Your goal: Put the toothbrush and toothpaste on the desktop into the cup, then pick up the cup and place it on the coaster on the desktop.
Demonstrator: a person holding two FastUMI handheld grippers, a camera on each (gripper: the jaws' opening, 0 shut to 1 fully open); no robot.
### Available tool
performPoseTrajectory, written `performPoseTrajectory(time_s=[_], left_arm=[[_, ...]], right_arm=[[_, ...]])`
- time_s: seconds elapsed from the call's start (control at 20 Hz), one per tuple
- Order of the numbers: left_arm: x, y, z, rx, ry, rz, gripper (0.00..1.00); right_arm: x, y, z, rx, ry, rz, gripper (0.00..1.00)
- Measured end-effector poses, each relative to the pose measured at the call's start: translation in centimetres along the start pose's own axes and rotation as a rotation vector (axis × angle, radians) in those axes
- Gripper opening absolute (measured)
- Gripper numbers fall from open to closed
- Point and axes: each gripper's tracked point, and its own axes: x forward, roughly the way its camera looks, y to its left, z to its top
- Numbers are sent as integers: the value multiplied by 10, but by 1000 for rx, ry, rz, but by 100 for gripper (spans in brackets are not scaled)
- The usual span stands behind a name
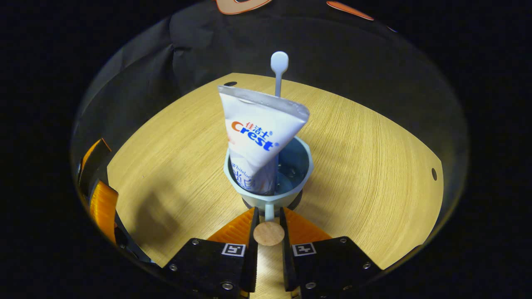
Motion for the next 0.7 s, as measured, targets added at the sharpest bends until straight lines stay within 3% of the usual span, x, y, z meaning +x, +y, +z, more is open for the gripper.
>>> performPoseTrajectory(time_s=[0.15, 0.2, 0.25, 0.3, 0.35, 0.4, 0.45, 0.7], left_arm=[[0, -1, 0, 1, 4, -1, 97], [1, -2, 1, 2, 2, -2, 97], [1, -3, 2, 2, 1, -4, 97], [1, -5, 3, 4, -1, -7, 97], [3, -7, 5, 6, -3, -9, 97], [5, -10, 7, 8, -7, -11, 97], [6, -13, 9, 10, -10, -12, 97], [10, -26, 20, 17, -29, -17, 97]], right_arm=[[-11, -3, 11, -6, -68, 17, 37], [-19, -4, 15, -9, -97, 21, 34], [-28, -3, 20, -12, -126, 25, 47], [-36, -3, 25, -12, -159, 29, 45], [-43, -4, 29, -13, -192, 28, 58], [-50, -8, 32, -12, -224, 23, 53], [-57, -11, 34, -11, -254, 19, 63], [-93, -28, 41, -11, -417, -10, 74]])
